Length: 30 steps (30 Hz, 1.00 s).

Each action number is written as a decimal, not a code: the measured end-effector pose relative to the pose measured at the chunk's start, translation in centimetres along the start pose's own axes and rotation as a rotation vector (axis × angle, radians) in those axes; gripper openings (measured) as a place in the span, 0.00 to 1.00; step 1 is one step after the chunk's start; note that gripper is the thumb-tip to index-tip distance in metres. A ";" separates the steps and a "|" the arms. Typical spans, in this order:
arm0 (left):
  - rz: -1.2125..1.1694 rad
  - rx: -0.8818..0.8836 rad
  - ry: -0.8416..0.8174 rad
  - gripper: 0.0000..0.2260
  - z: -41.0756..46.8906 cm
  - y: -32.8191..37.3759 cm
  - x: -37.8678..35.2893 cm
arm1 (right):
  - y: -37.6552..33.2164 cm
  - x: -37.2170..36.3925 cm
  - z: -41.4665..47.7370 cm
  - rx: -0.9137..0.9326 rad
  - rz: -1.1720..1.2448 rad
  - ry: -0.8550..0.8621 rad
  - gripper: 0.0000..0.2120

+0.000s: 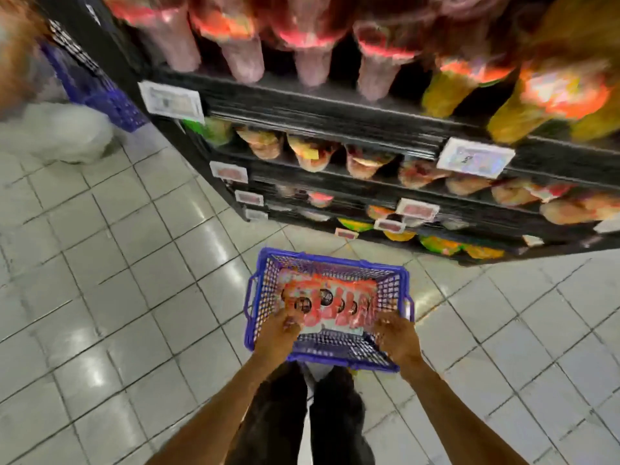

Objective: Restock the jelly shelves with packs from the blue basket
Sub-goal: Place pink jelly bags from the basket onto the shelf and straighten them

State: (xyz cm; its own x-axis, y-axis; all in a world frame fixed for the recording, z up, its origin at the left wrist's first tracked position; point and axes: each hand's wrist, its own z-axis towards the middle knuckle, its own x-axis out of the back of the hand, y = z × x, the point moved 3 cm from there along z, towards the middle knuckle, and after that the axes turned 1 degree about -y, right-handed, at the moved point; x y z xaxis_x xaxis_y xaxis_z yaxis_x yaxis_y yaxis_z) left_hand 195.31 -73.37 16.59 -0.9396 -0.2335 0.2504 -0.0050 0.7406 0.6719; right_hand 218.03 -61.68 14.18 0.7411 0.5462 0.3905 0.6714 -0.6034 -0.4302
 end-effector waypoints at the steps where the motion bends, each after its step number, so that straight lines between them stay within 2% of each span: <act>1: 0.009 0.009 0.012 0.05 1.2 -1.9 -0.4 | 0.9 -1.1 1.4 -0.006 -0.053 -0.023 0.03; 3: -0.002 0.068 0.000 0.11 3.9 -6.0 -1.1 | 2.9 -3.7 4.6 -0.014 -0.108 -0.079 0.05; 6: 0.004 0.198 -0.025 0.07 7.7 -11.2 -2.3 | 6.1 -7.2 9.6 -0.061 -0.099 -0.070 0.07; 8: -0.008 0.222 0.011 0.06 10.6 -14.2 -3.6 | 8.2 -9.3 13.2 -0.069 -0.110 -0.087 0.08; 11: -0.064 0.315 0.098 0.08 14.9 -18.9 -5.6 | 10.8 -12.2 19.0 -0.060 -0.257 -0.116 0.07; 13: -0.024 0.289 0.084 0.12 18.0 -22.1 -6.8 | 12.3 -14.6 22.7 -0.046 -0.277 -0.115 0.08; 15: -0.067 0.257 0.075 0.11 21.3 -24.9 -8.0 | 13.8 -17.1 26.4 -0.043 -0.285 -0.057 0.04; 17: -0.094 0.273 0.116 0.12 24.3 -27.3 -8.9 | 15.1 -19.6 29.6 -0.059 -0.302 -0.020 0.11; 18: -0.085 0.299 0.145 0.15 25.6 -28.4 -9.3 | 15.6 -20.7 30.8 -0.078 -0.289 -0.018 0.15; 21: 0.106 0.427 0.177 0.37 28.2 -31.0 -10.3 | 16.5 -23.1 33.4 -0.105 -0.307 0.039 0.28; 23: 0.148 0.466 0.200 0.44 28.8 -32.0 -10.6 | 16.9 -23.8 34.3 -0.117 -0.332 0.070 0.34; 25: 0.043 0.463 0.217 0.41 29.2 -32.5 -10.7 | 17.3 -24.0 34.9 -0.118 -0.260 0.019 0.27; 28: -0.204 0.447 0.205 0.22 28.7 -31.5 -10.1 | 17.6 -22.6 33.6 -0.147 0.002 -0.061 0.12; 30: -0.313 0.463 0.163 0.12 26.9 -29.9 -9.4 | 17.2 -20.8 31.7 -0.174 0.171 -0.041 0.10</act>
State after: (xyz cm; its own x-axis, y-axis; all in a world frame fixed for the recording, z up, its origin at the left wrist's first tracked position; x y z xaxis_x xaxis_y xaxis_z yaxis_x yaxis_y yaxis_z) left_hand 195.08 -76.37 -24.64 -0.8046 -0.5526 0.2173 -0.4580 0.8105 0.3651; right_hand 214.18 -65.04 -27.16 0.8455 0.4485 0.2898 0.5289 -0.7782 -0.3387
